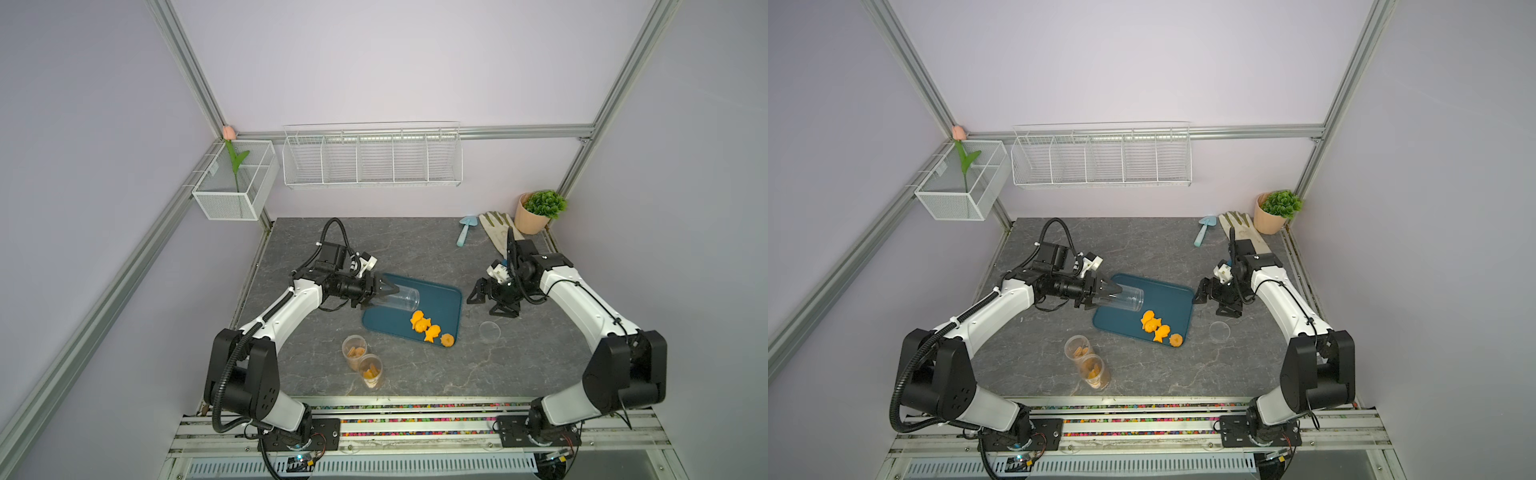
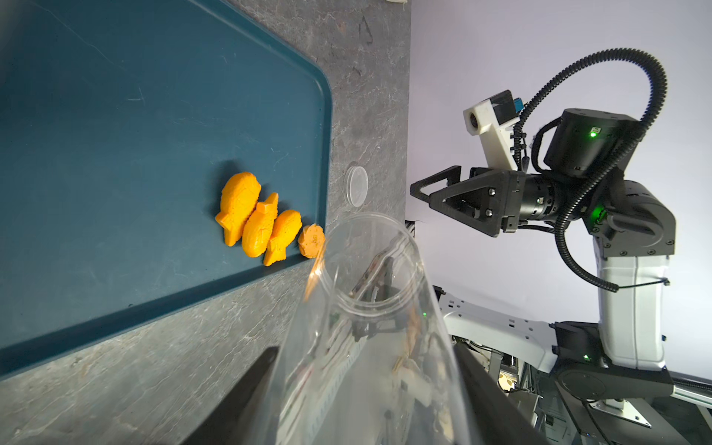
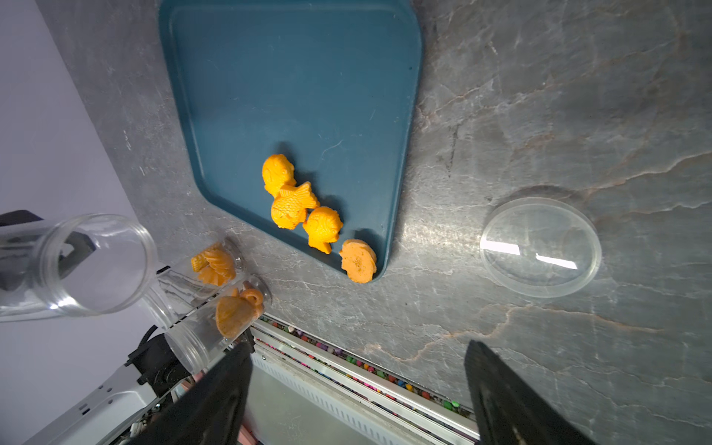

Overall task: Pour the cookies out of the jar
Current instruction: Pour the cookies in the jar onto the tray, then place the jar at the center of the board.

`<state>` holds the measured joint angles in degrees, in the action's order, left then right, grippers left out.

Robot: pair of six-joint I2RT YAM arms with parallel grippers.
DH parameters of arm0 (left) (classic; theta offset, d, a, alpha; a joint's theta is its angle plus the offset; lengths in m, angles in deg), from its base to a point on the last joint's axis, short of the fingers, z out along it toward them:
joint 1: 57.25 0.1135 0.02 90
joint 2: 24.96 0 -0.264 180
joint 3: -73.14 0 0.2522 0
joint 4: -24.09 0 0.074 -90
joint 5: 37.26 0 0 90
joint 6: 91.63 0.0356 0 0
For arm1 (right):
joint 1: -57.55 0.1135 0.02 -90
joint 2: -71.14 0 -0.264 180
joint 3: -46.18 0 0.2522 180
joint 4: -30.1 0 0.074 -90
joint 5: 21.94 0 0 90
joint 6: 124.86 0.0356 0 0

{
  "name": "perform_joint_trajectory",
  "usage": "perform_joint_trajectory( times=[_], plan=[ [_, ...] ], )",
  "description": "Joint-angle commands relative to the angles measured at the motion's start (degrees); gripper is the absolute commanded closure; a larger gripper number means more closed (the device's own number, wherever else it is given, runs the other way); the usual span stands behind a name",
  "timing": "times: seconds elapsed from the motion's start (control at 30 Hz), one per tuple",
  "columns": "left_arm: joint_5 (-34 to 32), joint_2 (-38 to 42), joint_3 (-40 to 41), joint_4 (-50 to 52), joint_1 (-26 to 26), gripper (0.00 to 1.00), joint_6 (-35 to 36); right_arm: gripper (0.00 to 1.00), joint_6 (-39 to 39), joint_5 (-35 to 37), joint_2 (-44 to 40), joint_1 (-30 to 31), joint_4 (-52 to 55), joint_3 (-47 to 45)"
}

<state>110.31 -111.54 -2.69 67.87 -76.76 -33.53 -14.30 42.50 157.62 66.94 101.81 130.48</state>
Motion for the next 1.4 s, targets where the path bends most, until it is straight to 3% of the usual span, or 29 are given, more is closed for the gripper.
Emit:
perform_joint_trajectory(
  times=[0.0, 0.83, 1.03, 1.37],
  plan=[
    [1.86, 1.94, 1.22, -1.87, 0.19, 0.36, -0.97, 0.12, 2.16, -2.77, -1.59, 0.28, -1.56, 0.20],
    [3.61, 3.78, 3.91, -7.40, 0.19, 0.36, -5.85, 0.12, 4.05, -7.27, -5.26, 0.28, -4.96, -1.11],
    [5.87, 4.43, 4.93, -15.22, 0.20, 0.36, -12.71, 0.12, 8.82, -15.01, -7.25, 0.28, -11.89, -0.59],
    [9.36, 5.20, 6.82, -39.79, 0.22, 0.35, -34.14, 0.12, 21.70, -23.88, -9.95, 1.34, -28.66, -0.39]
  ],
)
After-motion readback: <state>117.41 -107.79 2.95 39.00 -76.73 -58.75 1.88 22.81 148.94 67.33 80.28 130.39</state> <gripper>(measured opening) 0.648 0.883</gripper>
